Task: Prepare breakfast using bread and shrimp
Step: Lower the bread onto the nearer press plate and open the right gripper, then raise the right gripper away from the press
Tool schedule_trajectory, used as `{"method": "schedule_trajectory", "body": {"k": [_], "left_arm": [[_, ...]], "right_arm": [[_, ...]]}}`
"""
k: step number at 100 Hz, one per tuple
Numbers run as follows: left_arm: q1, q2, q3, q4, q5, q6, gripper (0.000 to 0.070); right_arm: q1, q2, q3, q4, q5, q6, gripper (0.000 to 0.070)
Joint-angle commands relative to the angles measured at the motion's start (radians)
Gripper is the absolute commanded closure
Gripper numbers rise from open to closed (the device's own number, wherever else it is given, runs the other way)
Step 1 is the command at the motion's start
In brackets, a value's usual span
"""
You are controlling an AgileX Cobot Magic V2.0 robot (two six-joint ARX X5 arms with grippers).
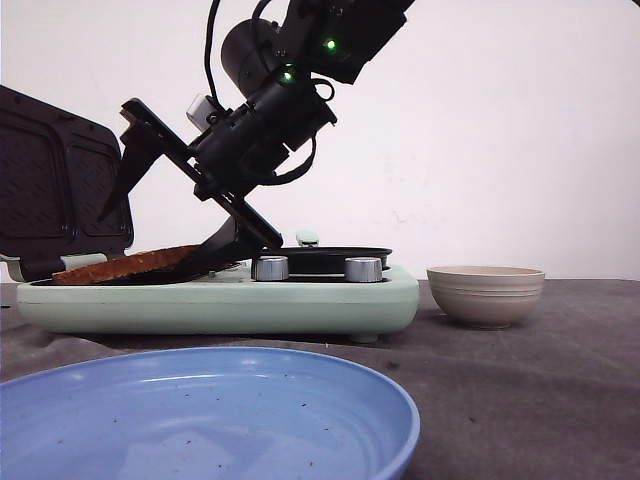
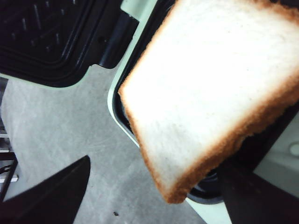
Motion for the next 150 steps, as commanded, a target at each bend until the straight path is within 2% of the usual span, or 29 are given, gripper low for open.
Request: {"method": "schedule_trajectory", "body": {"k": [1,22,52,60,79,91,124,150], "left_arm": [[-0.002,0.002,0.01,0.005,-0.003,0.004,0.0195],[-0.002,0.002,0.01,0.005,-0.003,0.004,0.0195],[-0.002,0.002,0.01,0.006,-0.003,0.004,0.0195],[-0.002,0.002,0.01,0.006,-0.003,0.004,0.0195],[-0.002,0.002,0.01,0.005,-0.003,0.003,0.0195],[-0.002,0.002,0.01,0.005,-0.003,0.003,0.0195],[-0.002,0.006,0.01,0.005,-0.006,0.002,0.0195],[-0.002,0.006,0.01,0.005,-0.006,0.002,0.0195]], "right_arm": [[0.002,0.021,0.022,-0.009,0.027,-0.041,0.0156],[-0.008,0.012,0.026,-0.021,0.029,-0.047,0.0156],[-0.032,-0.023,0.044,-0.096,0.035,-0.106,0.0156],[-0.038,-0.046,0.044,-0.112,0.044,-0.132,0.0157],[-0.053,-0.122,0.044,-0.169,0.135,-0.241,0.0157],[-0.074,-0.179,0.044,-0.194,0.161,-0.305,0.0159],[-0.154,-0.301,0.044,-0.288,0.16,-0.407,0.016],[-0.225,-0.386,0.032,-0.349,0.196,-0.46,0.0162]]}}
